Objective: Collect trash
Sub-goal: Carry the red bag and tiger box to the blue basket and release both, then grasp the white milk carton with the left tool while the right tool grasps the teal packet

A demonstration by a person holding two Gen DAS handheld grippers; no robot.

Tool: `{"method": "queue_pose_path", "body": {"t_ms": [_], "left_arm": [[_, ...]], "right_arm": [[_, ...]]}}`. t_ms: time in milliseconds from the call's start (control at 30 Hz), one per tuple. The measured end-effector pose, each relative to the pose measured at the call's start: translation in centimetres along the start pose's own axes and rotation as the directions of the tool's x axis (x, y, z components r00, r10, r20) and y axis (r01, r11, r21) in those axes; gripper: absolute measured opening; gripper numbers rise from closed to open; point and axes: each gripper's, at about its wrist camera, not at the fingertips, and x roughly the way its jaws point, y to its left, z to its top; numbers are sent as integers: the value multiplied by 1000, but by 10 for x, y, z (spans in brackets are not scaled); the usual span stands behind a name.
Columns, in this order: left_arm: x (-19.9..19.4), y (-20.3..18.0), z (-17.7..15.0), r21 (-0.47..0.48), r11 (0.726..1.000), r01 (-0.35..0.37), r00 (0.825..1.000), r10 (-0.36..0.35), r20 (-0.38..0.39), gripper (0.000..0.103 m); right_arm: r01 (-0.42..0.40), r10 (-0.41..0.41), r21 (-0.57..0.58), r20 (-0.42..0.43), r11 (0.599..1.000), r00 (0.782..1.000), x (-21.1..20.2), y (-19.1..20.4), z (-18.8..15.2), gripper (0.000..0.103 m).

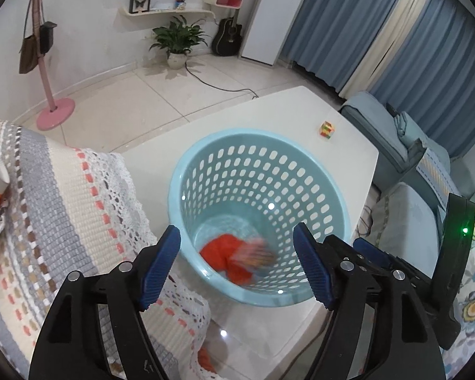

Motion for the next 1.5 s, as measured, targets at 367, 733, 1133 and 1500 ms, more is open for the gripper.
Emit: {"method": "queue_pose_path", "body": {"t_ms": [367,733,1133,1500], "left_arm": [[-73,1,-14,20,1000,22,991,-24,133,72],[-200,57,-44,-52,997,-56,940,70,333,72],[-319,211,-113,-340,894,-293,829,414,376,76],[-340,314,-177,-478,786,-392,801,547,242,85]], "right_arm": [[-25,42,-131,123,991,992,-57,47,-7,65],[-144,222,-337,207,930,953,-124,146,-34,65],[-273,374,-578,59,769,926,-127,279,-103,56],[-364,423,-673,-84,644,902,-100,323,-163,54]]}}
